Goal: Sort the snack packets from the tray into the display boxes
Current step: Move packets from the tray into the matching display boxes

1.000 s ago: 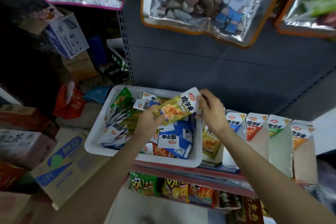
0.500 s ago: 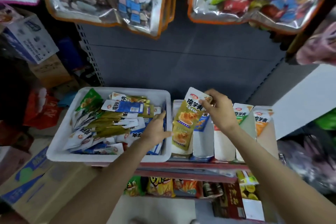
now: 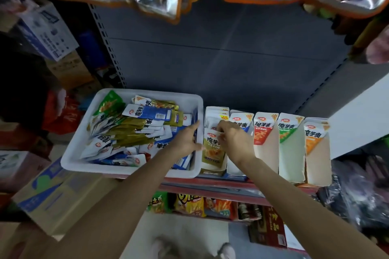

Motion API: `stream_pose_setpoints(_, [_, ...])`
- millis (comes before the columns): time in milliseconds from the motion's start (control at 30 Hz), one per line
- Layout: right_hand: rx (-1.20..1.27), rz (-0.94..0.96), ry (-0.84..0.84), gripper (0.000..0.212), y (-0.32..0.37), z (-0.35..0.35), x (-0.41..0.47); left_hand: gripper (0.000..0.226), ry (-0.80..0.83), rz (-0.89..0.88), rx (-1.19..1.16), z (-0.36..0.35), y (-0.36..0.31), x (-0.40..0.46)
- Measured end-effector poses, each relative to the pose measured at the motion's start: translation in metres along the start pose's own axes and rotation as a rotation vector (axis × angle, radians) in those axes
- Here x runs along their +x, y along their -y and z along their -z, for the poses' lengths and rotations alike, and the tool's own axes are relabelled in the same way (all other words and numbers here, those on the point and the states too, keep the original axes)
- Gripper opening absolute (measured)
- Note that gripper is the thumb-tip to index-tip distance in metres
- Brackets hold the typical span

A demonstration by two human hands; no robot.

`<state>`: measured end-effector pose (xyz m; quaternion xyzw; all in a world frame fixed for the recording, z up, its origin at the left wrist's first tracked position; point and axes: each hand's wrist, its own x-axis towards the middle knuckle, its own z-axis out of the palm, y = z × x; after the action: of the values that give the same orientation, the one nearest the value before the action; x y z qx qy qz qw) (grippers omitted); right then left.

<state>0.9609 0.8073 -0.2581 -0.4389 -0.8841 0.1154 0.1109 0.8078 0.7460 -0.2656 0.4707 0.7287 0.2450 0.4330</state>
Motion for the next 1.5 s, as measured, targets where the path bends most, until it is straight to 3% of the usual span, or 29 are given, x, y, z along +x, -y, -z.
stream_pose_setpoints(233, [-0.122,0.055,-0.093,0.045,-0.001,-0.003,-0.004,0.09,-0.006,-0.002,-0.042,-0.001,0.002,0.003])
stream_pose_setpoints(367, [-0.113,0.079,-0.11,0.041,0.011,0.008,0.001,0.085,-0.028,-0.055,-0.016,0.006,0.005,-0.002])
stream_pose_setpoints(467, [-0.021,0.156,-0.071,0.031,0.033,0.012,0.011,0.064,-0.22,-0.135,0.058,0.022,0.011,-0.013])
stream_pose_setpoints(567, [0.041,0.188,0.058,0.034,0.065,0.003,0.026,0.044,-0.478,-0.156,0.265,0.051,0.028,-0.025])
stream_pose_setpoints(667, [0.096,0.182,0.223,0.041,0.101,-0.018,0.042,0.042,-0.573,-0.047,0.484,0.083,0.057,-0.033])
stream_pose_setpoints(867, [-0.009,0.226,0.516,0.06,0.143,-0.062,0.065,0.071,-0.338,0.056,0.635,0.115,0.105,-0.041])
stream_pose_setpoints(1000, [-0.307,0.236,0.361,0.044,0.154,-0.068,0.059,0.071,-0.328,0.052,0.563,0.119,0.12,-0.043])
stream_pose_setpoints(1133, [-0.409,0.297,0.138,0.031,0.158,-0.074,0.048,0.068,-0.399,-0.018,0.517,0.118,0.122,-0.042])
stream_pose_setpoints(1233, [-0.306,0.286,0.14,0.039,0.151,-0.076,0.049,0.064,-0.437,-0.032,0.505,0.12,0.12,-0.04])
stream_pose_setpoints(1400, [-0.049,0.228,0.097,0.009,0.134,-0.048,0.054,0.043,-0.49,-0.066,0.574,0.121,0.11,-0.038])
stream_pose_setpoints(1500, [0.152,0.161,0.154,0.009,0.122,-0.034,0.058,0.024,-0.579,-0.11,0.553,0.118,0.099,-0.036])
